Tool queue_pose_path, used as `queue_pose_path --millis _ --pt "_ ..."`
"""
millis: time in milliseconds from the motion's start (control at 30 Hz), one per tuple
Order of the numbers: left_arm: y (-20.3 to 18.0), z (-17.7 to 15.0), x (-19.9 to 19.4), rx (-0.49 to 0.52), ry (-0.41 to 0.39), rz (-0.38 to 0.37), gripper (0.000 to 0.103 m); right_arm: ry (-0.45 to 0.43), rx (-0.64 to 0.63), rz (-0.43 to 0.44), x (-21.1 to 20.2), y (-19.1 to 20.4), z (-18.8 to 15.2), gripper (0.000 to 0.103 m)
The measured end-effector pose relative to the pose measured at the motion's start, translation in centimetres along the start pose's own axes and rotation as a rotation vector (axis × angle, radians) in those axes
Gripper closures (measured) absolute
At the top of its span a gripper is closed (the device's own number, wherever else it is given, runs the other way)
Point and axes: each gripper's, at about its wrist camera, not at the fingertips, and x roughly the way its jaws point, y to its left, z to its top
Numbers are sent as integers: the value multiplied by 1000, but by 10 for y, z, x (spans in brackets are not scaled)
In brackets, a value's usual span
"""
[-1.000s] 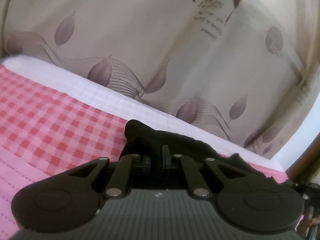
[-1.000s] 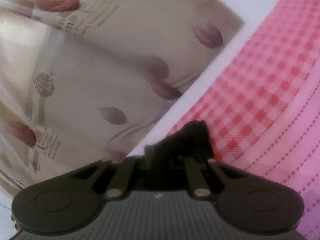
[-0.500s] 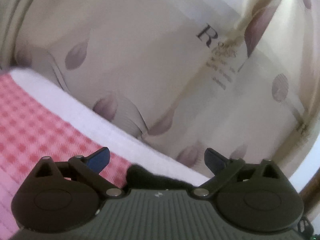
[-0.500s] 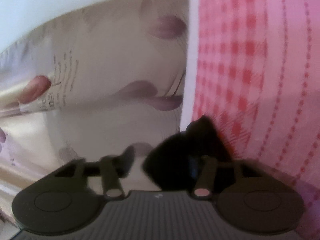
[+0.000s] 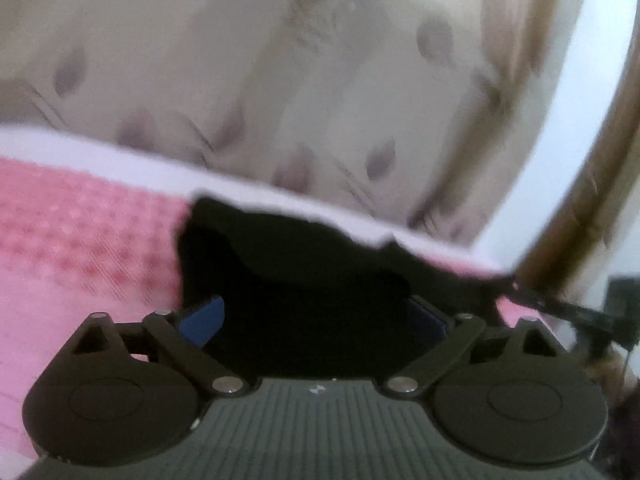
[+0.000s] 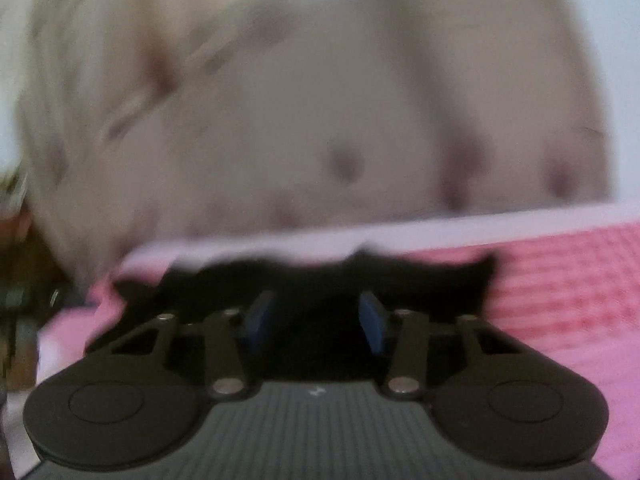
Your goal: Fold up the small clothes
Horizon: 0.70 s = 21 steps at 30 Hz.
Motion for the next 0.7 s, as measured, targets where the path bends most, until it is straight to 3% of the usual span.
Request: queue_pose_path --millis 33,200,333,467,533,600,700 --pt "-3 -2 7 9 19 1 17 25 -25 6 12 8 -1 64" --pt "-9 5 58 52 134 21 17 171 -113 -18 73 32 -3 70" --pt "0 27 83 64 100 50 16 186 -141 -97 96 23 11 73" --pt "15 55 92 -9 -43 107 11 56 -17 -231 103 -12 39 73" --pt "26 66 92 -61 -133 175 10 -18 78 -314 98 -33 48 73" --pt "37 72 89 -126 -165 186 10 -119 207 -288 79 -46 48 73" --pt "51 70 69 -197 -204 146 9 -213 243 -250 44 -43 37 73"
